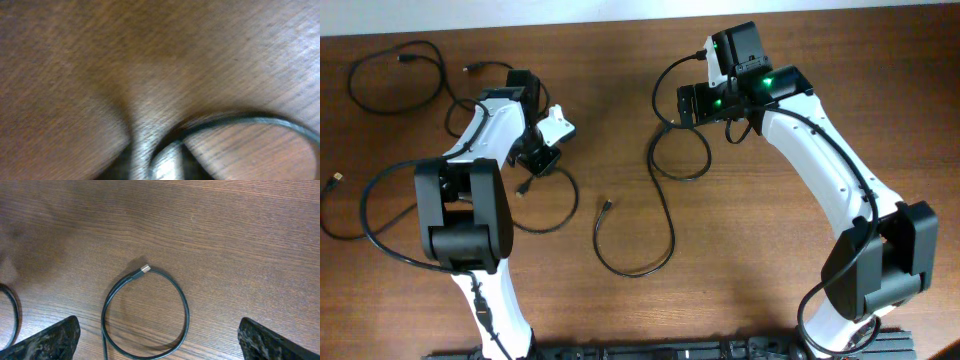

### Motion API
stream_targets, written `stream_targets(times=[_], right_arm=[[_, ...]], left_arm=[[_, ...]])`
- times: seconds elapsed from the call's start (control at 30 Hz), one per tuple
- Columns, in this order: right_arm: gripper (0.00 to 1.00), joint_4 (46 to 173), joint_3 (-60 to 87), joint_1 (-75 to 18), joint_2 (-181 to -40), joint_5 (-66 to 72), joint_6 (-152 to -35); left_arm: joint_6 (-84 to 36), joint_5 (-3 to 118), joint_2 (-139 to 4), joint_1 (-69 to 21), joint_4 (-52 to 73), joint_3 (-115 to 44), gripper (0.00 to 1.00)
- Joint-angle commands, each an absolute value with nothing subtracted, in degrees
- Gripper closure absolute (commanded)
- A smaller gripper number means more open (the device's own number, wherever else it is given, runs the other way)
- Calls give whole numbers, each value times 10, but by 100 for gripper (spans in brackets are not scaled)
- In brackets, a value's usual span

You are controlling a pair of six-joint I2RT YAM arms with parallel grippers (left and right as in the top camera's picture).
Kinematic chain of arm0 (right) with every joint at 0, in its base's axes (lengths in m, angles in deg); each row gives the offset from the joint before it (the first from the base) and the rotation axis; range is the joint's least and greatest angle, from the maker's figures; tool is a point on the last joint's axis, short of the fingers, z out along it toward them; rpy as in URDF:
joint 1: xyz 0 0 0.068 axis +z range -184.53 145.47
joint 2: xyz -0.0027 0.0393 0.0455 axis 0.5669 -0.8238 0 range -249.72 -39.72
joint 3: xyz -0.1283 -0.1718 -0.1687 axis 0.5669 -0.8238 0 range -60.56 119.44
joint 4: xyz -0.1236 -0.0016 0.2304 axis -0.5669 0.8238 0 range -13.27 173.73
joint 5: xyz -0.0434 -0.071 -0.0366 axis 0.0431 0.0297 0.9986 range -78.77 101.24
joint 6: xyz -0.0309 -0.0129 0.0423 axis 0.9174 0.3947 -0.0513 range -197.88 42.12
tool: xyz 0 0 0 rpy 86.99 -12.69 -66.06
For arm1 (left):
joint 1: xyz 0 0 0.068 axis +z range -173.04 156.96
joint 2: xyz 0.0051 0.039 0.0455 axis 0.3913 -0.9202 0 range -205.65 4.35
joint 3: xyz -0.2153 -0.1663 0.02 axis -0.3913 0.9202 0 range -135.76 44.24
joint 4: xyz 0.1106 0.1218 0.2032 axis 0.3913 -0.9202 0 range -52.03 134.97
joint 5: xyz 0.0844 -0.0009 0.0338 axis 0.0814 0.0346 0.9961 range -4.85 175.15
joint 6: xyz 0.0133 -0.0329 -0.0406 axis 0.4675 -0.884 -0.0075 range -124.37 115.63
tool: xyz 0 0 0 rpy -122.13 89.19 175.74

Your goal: Untangle cables

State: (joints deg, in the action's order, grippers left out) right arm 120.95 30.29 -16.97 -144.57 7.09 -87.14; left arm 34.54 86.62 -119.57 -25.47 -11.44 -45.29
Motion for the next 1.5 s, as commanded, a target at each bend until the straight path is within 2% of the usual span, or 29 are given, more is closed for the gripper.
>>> stream_targets(times=[0.0,0.1,0.37,0.47,0.6,0.9,1.0,1.07,1.17,1.2,1.3,1.33,1.37,1.4,1.43,1.47], right_arm=[[2,1209,300,-169,-1451,67,-879],[2,1209,300,-169,-1451,67,-879],[2,1211,300,-169,-1451,67,-879],[2,1211,300,-169,-1451,67,-879],[2,1212,300,-169,-1451,67,-879],[2,1211,300,-169,-1451,67,-879],[2,1211,300,-169,-1451,67,-879],[2,1211,300,-169,-1451,67,-879],[2,1211,300,-169,-1451,67,-879],[2,1211,300,-169,-1451,67,-879],[2,1211,300,-169,-1451,67,-879],[2,1211,300,-169,-1451,67,-879],[2,1212,300,-169,-1451,67,-879],[1,1214,300,-169,-1451,67,-878],[2,1217,300,-169,-1451,67,-878],[2,1220,300,-169,-1451,68,-878]], left_arm=[[312,861,-1217,-254,-108,-426,100],[296,861,-1216,-254,-106,-442,100],[41,857,-1216,-232,-143,-596,100],[37,763,-1216,-213,-143,-612,100],[-52,679,-1216,-169,-136,-618,100],[-86,688,-1216,-78,-202,-618,100],[-165,770,-1216,-67,-228,-618,100],[-172,781,-1216,-65,-239,-618,91],[-172,782,-1216,-65,-242,-618,87],[-172,786,-1216,-65,-243,-618,75],[-172,835,-1216,-64,-248,-618,67],[-172,854,-1216,-61,-247,-618,78],[-186,856,-1216,-51,-245,-618,79],[-214,856,-1216,-36,-245,-618,69],[-241,856,-1216,-13,-245,-618,47],[-257,856,-1216,12,-246,-618,29]])
